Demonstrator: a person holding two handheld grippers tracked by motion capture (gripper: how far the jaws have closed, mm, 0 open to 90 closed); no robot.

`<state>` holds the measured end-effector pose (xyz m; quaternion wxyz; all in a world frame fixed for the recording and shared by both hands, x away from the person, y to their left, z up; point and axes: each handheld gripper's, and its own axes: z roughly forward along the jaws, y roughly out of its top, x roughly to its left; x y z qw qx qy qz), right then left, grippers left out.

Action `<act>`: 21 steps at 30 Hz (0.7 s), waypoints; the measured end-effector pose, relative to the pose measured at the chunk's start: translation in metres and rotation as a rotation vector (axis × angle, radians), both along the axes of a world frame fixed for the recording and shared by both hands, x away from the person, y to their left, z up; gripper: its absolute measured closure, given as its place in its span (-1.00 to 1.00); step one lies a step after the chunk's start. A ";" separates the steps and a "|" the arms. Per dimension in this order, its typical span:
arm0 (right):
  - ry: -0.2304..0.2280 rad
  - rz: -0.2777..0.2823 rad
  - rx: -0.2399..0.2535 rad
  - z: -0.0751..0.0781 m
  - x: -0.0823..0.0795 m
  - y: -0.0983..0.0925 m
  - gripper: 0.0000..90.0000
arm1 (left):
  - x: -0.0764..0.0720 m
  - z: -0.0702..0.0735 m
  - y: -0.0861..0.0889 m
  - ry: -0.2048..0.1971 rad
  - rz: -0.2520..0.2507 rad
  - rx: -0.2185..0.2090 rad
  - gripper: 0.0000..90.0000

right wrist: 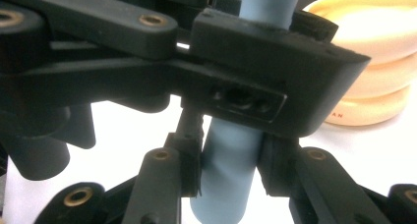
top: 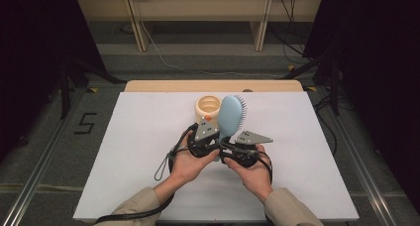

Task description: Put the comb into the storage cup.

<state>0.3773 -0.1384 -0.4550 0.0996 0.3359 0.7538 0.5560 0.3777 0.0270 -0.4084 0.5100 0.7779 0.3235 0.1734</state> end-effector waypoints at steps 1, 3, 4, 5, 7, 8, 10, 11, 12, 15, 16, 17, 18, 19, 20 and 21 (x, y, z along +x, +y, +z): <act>0.003 -0.002 0.001 0.000 0.000 0.000 0.49 | 0.000 0.000 0.000 -0.001 -0.001 0.000 0.54; 0.006 -0.004 0.003 0.000 -0.001 0.000 0.49 | 0.000 0.001 0.000 -0.004 -0.002 0.001 0.54; 0.007 -0.005 0.007 0.001 -0.001 0.000 0.49 | -0.001 0.001 0.000 -0.006 -0.003 0.001 0.54; 0.006 -0.006 0.009 0.001 -0.001 0.000 0.50 | -0.001 0.001 0.000 -0.010 -0.004 0.002 0.54; 0.003 -0.007 0.009 0.001 -0.001 -0.001 0.50 | -0.001 0.002 0.000 -0.013 -0.006 0.000 0.53; 0.001 -0.007 0.008 0.002 -0.001 -0.001 0.50 | -0.001 0.002 0.000 -0.014 -0.006 0.000 0.53; -0.002 -0.007 0.007 0.002 -0.001 -0.001 0.50 | -0.001 0.002 0.000 -0.015 -0.008 0.000 0.53; -0.001 -0.008 0.008 0.002 -0.001 -0.001 0.50 | -0.001 0.003 0.000 -0.018 -0.010 0.002 0.52; -0.001 -0.009 0.008 0.002 -0.001 -0.001 0.50 | -0.001 0.003 0.000 -0.019 -0.011 0.002 0.51; -0.004 -0.011 0.010 0.002 -0.001 -0.001 0.50 | 0.000 0.004 0.000 -0.030 -0.008 0.006 0.47; -0.005 -0.013 0.009 0.003 -0.001 -0.002 0.50 | 0.000 0.004 0.000 -0.031 -0.007 0.004 0.44; -0.007 -0.015 0.011 0.003 -0.001 -0.002 0.50 | 0.000 0.004 0.001 -0.033 -0.008 0.006 0.42; -0.007 -0.015 0.011 0.004 -0.001 -0.003 0.50 | 0.000 0.005 0.001 -0.036 -0.007 0.005 0.38; -0.007 -0.017 0.011 0.004 -0.001 -0.003 0.50 | 0.000 0.005 0.001 -0.039 -0.004 0.003 0.34; -0.009 -0.020 0.014 0.004 -0.001 -0.003 0.50 | 0.001 0.006 0.001 -0.042 -0.004 0.004 0.29; -0.009 -0.020 0.013 0.004 0.000 -0.004 0.50 | 0.001 0.006 0.002 -0.045 -0.004 0.004 0.24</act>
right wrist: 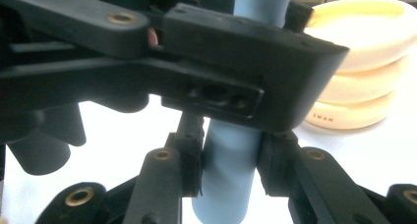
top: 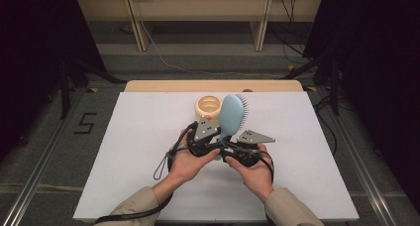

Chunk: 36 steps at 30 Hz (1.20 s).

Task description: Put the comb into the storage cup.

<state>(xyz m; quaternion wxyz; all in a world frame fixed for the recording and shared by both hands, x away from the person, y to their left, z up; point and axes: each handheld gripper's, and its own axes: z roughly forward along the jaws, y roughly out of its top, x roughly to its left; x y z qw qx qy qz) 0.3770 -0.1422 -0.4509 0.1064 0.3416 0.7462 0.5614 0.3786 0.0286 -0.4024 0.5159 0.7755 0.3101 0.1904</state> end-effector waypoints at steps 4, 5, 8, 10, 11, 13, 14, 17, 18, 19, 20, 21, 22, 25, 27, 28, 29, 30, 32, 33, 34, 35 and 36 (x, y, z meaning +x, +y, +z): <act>0.001 -0.006 0.001 0.001 0.001 -0.002 0.50 | 0.000 0.001 0.000 -0.004 0.011 -0.006 -0.07; 0.003 -0.008 0.001 0.001 0.001 -0.002 0.50 | 0.000 0.001 0.001 -0.008 0.014 -0.006 -0.16; 0.005 -0.012 -0.004 0.001 0.001 -0.003 0.50 | 0.000 0.002 0.001 -0.015 0.002 -0.009 -0.26; 0.006 -0.013 -0.011 0.001 0.001 -0.003 0.50 | 0.000 0.002 0.000 -0.021 -0.003 -0.007 -0.32; 0.007 -0.013 -0.012 0.001 0.001 -0.003 0.50 | 0.000 0.002 0.000 -0.021 -0.006 -0.006 -0.35; 0.009 -0.014 -0.015 0.001 0.001 -0.003 0.50 | 0.000 0.002 0.000 -0.022 -0.009 -0.005 -0.38; 0.009 -0.013 -0.013 0.001 0.001 -0.003 0.50 | 0.000 0.002 0.000 -0.022 -0.012 -0.005 -0.39; 0.005 -0.013 -0.015 0.001 0.001 -0.003 0.50 | -0.001 0.003 -0.001 -0.029 -0.014 0.001 -0.42; 0.005 -0.013 -0.016 0.001 0.001 -0.003 0.50 | -0.001 0.003 -0.001 -0.031 -0.014 0.002 -0.43; 0.009 -0.013 -0.016 0.001 0.001 -0.003 0.50 | -0.001 0.003 -0.001 -0.035 -0.015 0.002 -0.44; 0.010 -0.012 -0.018 0.001 0.001 -0.003 0.50 | -0.001 0.004 -0.001 -0.039 -0.016 0.005 -0.46; 0.009 -0.012 -0.018 0.001 0.001 -0.003 0.50 | 0.000 0.004 -0.001 -0.040 -0.017 0.008 -0.48; 0.009 -0.012 -0.018 0.000 0.001 -0.003 0.50 | 0.000 0.004 -0.001 -0.042 -0.018 0.010 -0.49; 0.012 -0.012 -0.017 0.000 0.002 -0.003 0.50 | 0.000 0.005 0.000 -0.044 -0.025 0.017 -0.55; 0.013 -0.011 -0.018 0.000 0.002 -0.003 0.50 | 0.000 0.006 0.002 -0.049 -0.029 0.027 -0.61; 0.017 -0.011 -0.020 0.000 0.002 -0.003 0.50 | 0.000 0.008 0.003 -0.054 -0.033 0.032 -0.64; 0.016 -0.012 -0.023 -0.001 0.002 -0.003 0.50 | 0.000 0.009 0.004 -0.056 -0.037 0.032 -0.65; 0.017 -0.012 -0.025 -0.001 0.002 -0.003 0.51 | -0.001 0.010 0.004 -0.056 -0.043 0.033 -0.66; 0.022 -0.012 -0.028 -0.001 0.002 -0.003 0.51 | -0.001 0.011 0.005 -0.056 -0.059 0.046 -0.70; 0.025 -0.011 -0.032 -0.001 0.002 -0.003 0.51 | -0.001 0.011 0.005 -0.055 -0.063 0.049 -0.72; 0.022 -0.011 -0.036 -0.001 0.002 -0.003 0.51 | -0.001 0.011 0.005 -0.055 -0.066 0.053 -0.73; 0.023 -0.010 -0.039 -0.001 0.002 -0.003 0.51 | -0.001 0.011 0.005 -0.053 -0.067 0.056 -0.73; 0.022 -0.010 -0.041 -0.001 0.002 -0.003 0.51 | -0.002 0.011 0.005 -0.051 -0.072 0.060 -0.73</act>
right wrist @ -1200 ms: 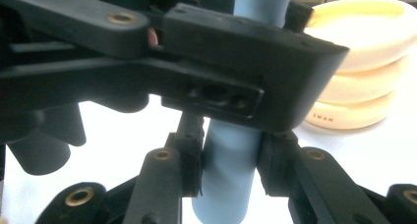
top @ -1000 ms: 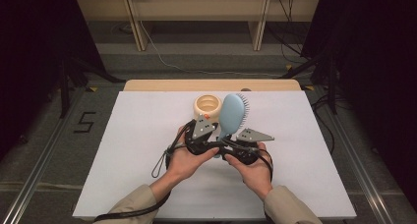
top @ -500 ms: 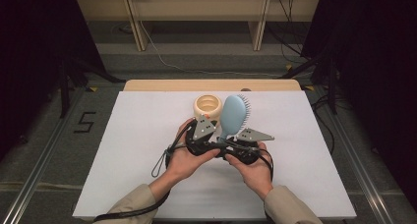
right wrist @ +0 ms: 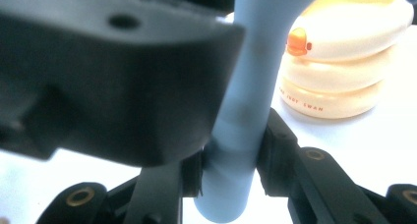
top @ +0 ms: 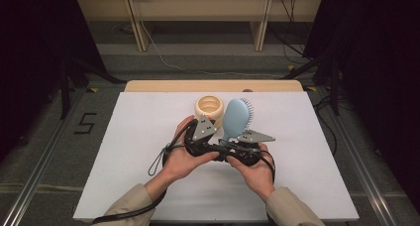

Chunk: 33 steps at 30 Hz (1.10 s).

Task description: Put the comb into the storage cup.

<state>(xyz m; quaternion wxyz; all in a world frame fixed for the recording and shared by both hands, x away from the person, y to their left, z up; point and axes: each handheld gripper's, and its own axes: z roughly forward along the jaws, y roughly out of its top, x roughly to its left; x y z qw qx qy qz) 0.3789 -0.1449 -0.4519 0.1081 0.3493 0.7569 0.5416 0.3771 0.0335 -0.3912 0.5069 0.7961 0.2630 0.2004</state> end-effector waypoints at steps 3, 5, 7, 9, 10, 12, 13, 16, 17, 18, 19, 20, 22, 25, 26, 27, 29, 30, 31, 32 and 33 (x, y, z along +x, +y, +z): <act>0.000 0.001 -0.008 0.000 0.000 0.000 0.51 | 0.000 0.000 0.001 0.002 -0.008 0.009 -0.73; 0.003 0.001 -0.011 0.000 0.000 0.000 0.51 | 0.000 0.002 0.003 0.003 -0.013 0.001 -0.74; 0.005 0.002 -0.013 -0.001 0.001 0.000 0.51 | 0.001 0.006 0.006 0.011 -0.015 -0.015 -0.74; 0.007 0.004 -0.017 -0.001 0.001 0.000 0.51 | 0.002 0.010 0.010 0.005 -0.013 -0.025 -0.73; 0.007 0.004 -0.018 -0.001 0.001 0.000 0.51 | 0.002 0.011 0.011 0.003 -0.013 -0.029 -0.73; 0.009 0.007 -0.019 -0.002 0.001 0.001 0.51 | 0.003 0.015 0.014 0.000 -0.010 -0.043 -0.72; 0.008 0.006 -0.019 -0.002 0.001 0.001 0.51 | 0.003 0.017 0.016 -0.003 -0.008 -0.050 -0.72; 0.015 0.009 -0.021 -0.002 0.001 0.002 0.51 | 0.004 0.024 0.018 -0.004 -0.009 -0.075 -0.71; 0.014 0.009 -0.023 -0.002 0.001 0.002 0.51 | 0.004 0.026 0.019 -0.003 -0.010 -0.085 -0.71; 0.015 0.009 -0.023 -0.002 0.001 0.002 0.51 | 0.004 0.028 0.020 -0.004 -0.012 -0.097 -0.71; 0.013 0.009 -0.023 -0.003 0.001 0.002 0.51 | 0.004 0.030 0.021 -0.001 -0.013 -0.104 -0.71; 0.014 0.009 -0.023 -0.003 0.001 0.002 0.51 | 0.004 0.033 0.022 -0.002 -0.015 -0.112 -0.71; 0.015 0.008 -0.024 -0.003 0.001 0.003 0.51 | 0.005 0.037 0.023 0.000 -0.021 -0.126 -0.73; 0.017 0.010 -0.026 -0.004 0.001 0.003 0.51 | 0.006 0.044 0.022 0.009 -0.031 -0.145 -0.77; 0.017 0.009 -0.029 -0.004 0.001 0.003 0.51 | 0.006 0.045 0.021 0.008 -0.035 -0.147 -0.79; 0.019 0.010 -0.028 -0.004 0.001 0.004 0.51 | 0.006 0.048 0.019 0.007 -0.038 -0.148 -0.81; 0.020 0.012 -0.029 -0.004 0.001 0.004 0.51 | 0.006 0.052 0.015 0.009 -0.045 -0.148 -0.87; 0.022 0.011 -0.027 -0.004 0.001 0.004 0.51 | 0.006 0.054 0.012 0.012 -0.048 -0.148 -0.90; 0.023 0.010 -0.027 -0.004 0.001 0.004 0.51 | 0.007 0.055 0.010 0.014 -0.049 -0.149 -0.92; 0.022 0.011 -0.030 -0.004 0.001 0.004 0.51 | 0.008 0.057 0.007 0.019 -0.049 -0.148 -0.93; 0.024 0.011 -0.029 -0.004 0.001 0.004 0.51 | 0.008 0.058 0.004 0.019 -0.046 -0.146 -0.93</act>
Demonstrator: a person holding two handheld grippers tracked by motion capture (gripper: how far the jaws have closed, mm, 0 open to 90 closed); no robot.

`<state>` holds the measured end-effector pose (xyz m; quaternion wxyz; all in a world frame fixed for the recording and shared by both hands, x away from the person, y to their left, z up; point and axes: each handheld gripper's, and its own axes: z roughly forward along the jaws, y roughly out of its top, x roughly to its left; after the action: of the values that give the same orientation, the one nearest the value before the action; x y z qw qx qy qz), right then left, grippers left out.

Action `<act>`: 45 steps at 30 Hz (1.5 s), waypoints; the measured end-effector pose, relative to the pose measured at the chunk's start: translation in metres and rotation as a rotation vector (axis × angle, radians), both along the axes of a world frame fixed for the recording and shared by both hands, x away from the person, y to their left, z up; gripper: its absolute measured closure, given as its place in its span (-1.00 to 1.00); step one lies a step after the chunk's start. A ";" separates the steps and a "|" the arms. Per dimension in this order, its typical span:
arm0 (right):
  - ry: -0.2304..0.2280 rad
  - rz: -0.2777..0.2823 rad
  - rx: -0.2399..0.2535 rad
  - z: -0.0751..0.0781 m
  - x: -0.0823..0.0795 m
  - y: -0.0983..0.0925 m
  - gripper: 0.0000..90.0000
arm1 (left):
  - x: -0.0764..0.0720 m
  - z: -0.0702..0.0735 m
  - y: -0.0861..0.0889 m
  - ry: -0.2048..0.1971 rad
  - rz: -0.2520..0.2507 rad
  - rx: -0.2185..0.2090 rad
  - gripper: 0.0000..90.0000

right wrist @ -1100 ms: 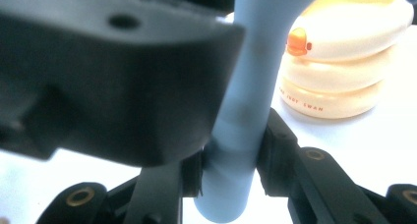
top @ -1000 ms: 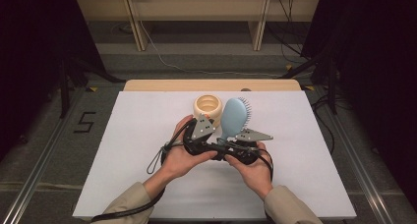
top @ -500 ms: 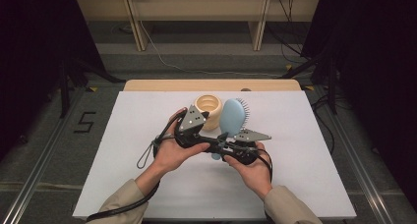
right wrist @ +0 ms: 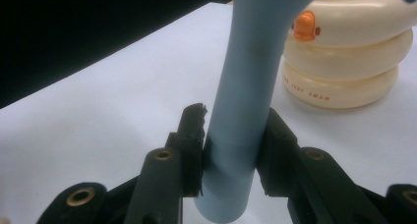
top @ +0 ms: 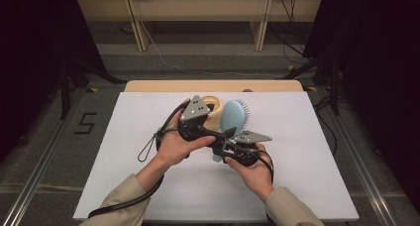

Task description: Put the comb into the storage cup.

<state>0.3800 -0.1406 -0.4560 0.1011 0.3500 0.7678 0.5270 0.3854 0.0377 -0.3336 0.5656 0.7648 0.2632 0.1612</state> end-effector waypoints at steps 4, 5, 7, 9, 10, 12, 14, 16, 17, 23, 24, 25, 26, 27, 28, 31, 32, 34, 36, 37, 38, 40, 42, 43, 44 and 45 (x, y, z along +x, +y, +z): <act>0.002 0.002 -0.008 0.000 0.000 0.001 0.51 | 0.003 0.001 -0.009 -0.002 0.015 0.004 -0.96; 0.003 0.003 -0.009 0.000 0.000 0.000 0.51 | 0.004 0.001 -0.011 0.001 0.016 0.005 -0.96; 0.002 0.004 -0.011 0.000 0.000 0.000 0.51 | 0.006 0.000 -0.015 0.003 0.022 0.011 -0.96; 0.004 0.004 -0.012 0.000 0.000 0.000 0.51 | 0.009 -0.001 -0.017 0.008 0.026 0.008 -0.96; 0.005 0.004 -0.013 0.000 0.000 0.000 0.51 | 0.009 -0.001 -0.017 0.009 0.027 0.006 -0.96; 0.006 0.003 -0.014 0.000 0.000 0.001 0.51 | 0.010 -0.001 -0.018 0.007 0.022 0.004 -0.95; 0.007 0.004 -0.017 0.000 0.000 0.001 0.51 | 0.011 0.000 -0.017 0.002 0.015 0.002 -0.95; 0.008 0.003 -0.020 -0.001 -0.001 0.001 0.51 | 0.010 0.005 -0.010 -0.013 0.025 -0.009 -0.96; 0.010 0.004 -0.019 -0.001 -0.001 0.001 0.51 | 0.010 0.007 -0.007 -0.014 0.029 -0.012 -0.95; 0.007 0.001 -0.020 -0.001 0.000 0.001 0.51 | 0.004 0.013 0.013 -0.036 0.037 0.014 -0.95; 0.005 0.001 -0.021 -0.001 0.000 0.001 0.51 | 0.004 0.013 0.014 -0.036 0.041 0.010 -0.94; 0.004 0.002 -0.021 0.000 0.000 0.001 0.51 | 0.003 0.014 0.017 -0.033 0.043 0.008 -0.94; 0.002 0.002 -0.023 0.000 0.000 0.001 0.51 | 0.003 0.015 0.018 -0.032 0.042 0.008 -0.94; 0.002 0.001 -0.023 0.000 0.000 0.001 0.51 | 0.003 0.016 0.020 -0.033 0.041 0.009 -0.94; 0.003 0.001 -0.024 -0.001 0.000 0.001 0.51 | 0.002 0.019 0.022 -0.036 0.046 0.000 -0.94; 0.007 0.001 -0.028 -0.002 0.000 0.001 0.51 | 0.002 0.025 0.028 -0.045 0.054 -0.009 -0.94; 0.008 0.000 -0.029 -0.002 0.000 0.001 0.51 | 0.002 0.028 0.029 -0.041 0.057 -0.014 -0.93; 0.009 -0.002 -0.032 -0.003 0.001 0.001 0.51 | 0.004 0.031 0.029 -0.026 0.051 -0.017 -0.93; 0.010 -0.004 -0.033 -0.003 0.001 0.000 0.51 | 0.005 0.032 0.026 -0.019 0.044 -0.017 -0.93; 0.007 -0.004 -0.034 -0.003 0.001 0.000 0.51 | 0.005 0.032 0.024 -0.019 0.043 -0.016 -0.93; 0.005 -0.004 -0.035 -0.003 0.001 0.000 0.51 | 0.005 0.032 0.021 -0.015 0.038 -0.011 -0.93; 0.007 -0.005 -0.034 -0.002 0.001 0.000 0.51 | 0.007 0.031 0.016 -0.010 0.032 -0.005 -0.93; 0.008 -0.004 -0.035 -0.002 0.001 0.000 0.51 | 0.009 0.029 0.011 0.000 0.032 -0.003 -0.93; 0.009 -0.005 -0.035 -0.003 0.001 0.000 0.51 | 0.010 0.028 0.008 0.006 0.030 -0.004 -0.93; 0.009 -0.005 -0.036 -0.003 0.001 0.000 0.51 | 0.011 0.027 0.006 0.011 0.029 -0.003 -0.93; 0.010 -0.005 -0.037 -0.003 0.001 0.000 0.51 | 0.013 0.026 0.002 0.017 0.026 -0.001 -0.93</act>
<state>0.3808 -0.1404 -0.4587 0.1053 0.3527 0.7768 0.5110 0.3983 0.0398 -0.3072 0.5616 0.7624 0.2779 0.1617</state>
